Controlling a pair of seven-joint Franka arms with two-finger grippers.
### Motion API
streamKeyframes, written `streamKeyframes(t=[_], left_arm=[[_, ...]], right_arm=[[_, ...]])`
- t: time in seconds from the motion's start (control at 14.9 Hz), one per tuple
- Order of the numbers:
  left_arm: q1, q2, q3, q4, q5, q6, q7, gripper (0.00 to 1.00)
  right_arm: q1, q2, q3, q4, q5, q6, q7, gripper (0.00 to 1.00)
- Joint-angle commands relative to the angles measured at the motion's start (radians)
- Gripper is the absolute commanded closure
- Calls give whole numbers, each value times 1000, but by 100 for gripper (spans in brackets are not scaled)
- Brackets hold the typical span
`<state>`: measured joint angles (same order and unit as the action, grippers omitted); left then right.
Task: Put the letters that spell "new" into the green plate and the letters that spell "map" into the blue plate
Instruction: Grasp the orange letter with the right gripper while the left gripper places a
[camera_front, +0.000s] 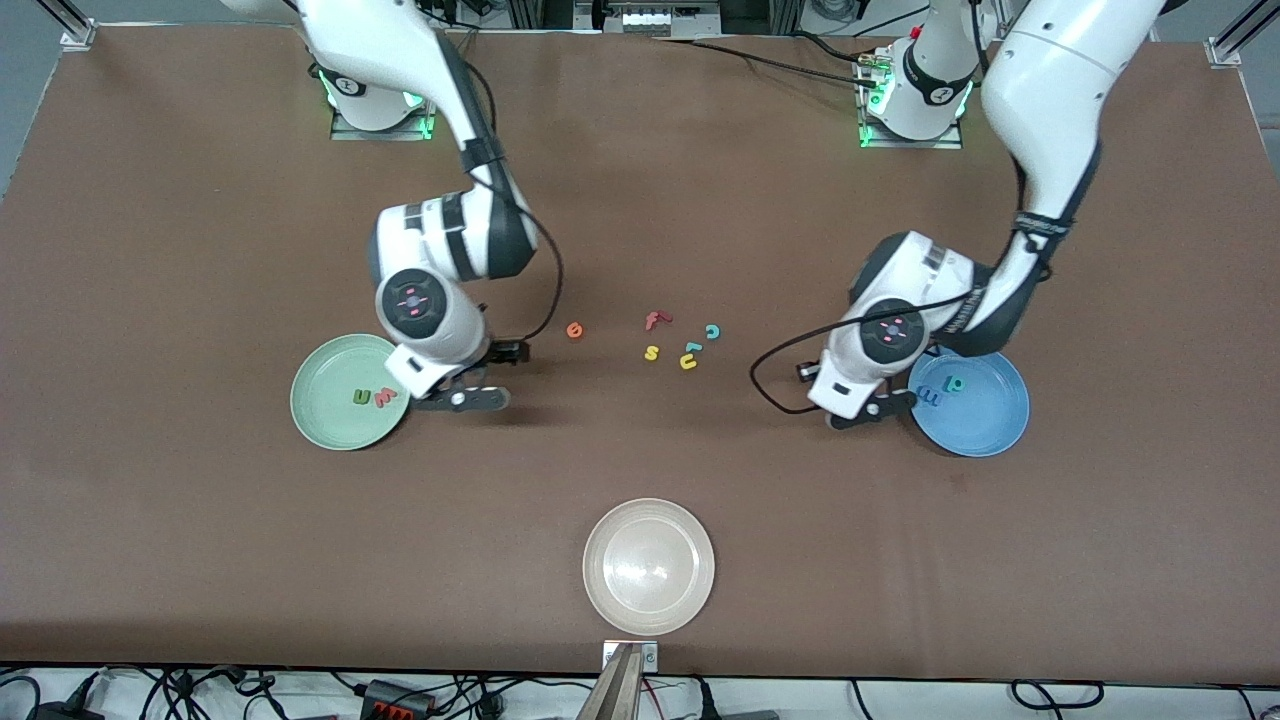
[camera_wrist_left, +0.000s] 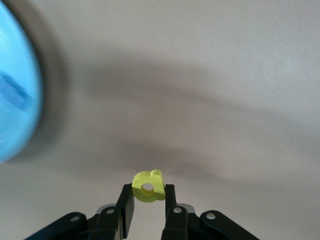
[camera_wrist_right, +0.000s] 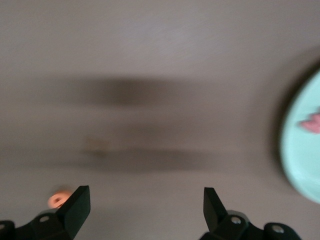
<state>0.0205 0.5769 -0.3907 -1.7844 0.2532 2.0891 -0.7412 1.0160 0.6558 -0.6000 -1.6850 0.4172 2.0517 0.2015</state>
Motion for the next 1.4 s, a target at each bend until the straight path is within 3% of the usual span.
streamKeyframes(t=[0.0, 0.2, 0.33, 0.4, 0.54, 0.74, 0.8, 0.87, 0.94, 1.0, 1.34], left_arm=[[114, -37, -3, 0, 17, -32, 257, 94], [238, -31, -3, -4, 18, -21, 526, 94], [301, -14, -3, -6, 20, -6, 653, 94], [335, -5, -3, -10, 26, 12, 707, 94], [363, 21, -2, -15, 69, 57, 746, 92], [384, 52, -3, -16, 118, 98, 746, 88], [388, 57, -3, -16, 118, 103, 746, 81], [386, 55, -3, -16, 118, 103, 744, 53], [386, 55, -5, -16, 118, 103, 743, 6], [388, 52, -7, -16, 118, 100, 744, 0], [378, -1, -23, -6, 118, 31, 744, 0]], right_arm=[[76, 22, -10, -13, 81, 25, 36, 0], [118, 62, -11, -15, 138, 68, 127, 0], [125, 67, -9, -15, 146, 88, 176, 9], [131, 71, -4, -15, 147, 88, 203, 18], [141, 79, 0, -16, 147, 90, 233, 25], [145, 85, 28, -18, 147, 99, 272, 28], [145, 87, 34, -19, 147, 117, 291, 28], [145, 94, 42, -19, 147, 131, 303, 28], [147, 100, 49, -19, 147, 139, 306, 29], [145, 102, 51, -21, 147, 145, 306, 30], [145, 123, 51, -21, 149, 150, 308, 34]])
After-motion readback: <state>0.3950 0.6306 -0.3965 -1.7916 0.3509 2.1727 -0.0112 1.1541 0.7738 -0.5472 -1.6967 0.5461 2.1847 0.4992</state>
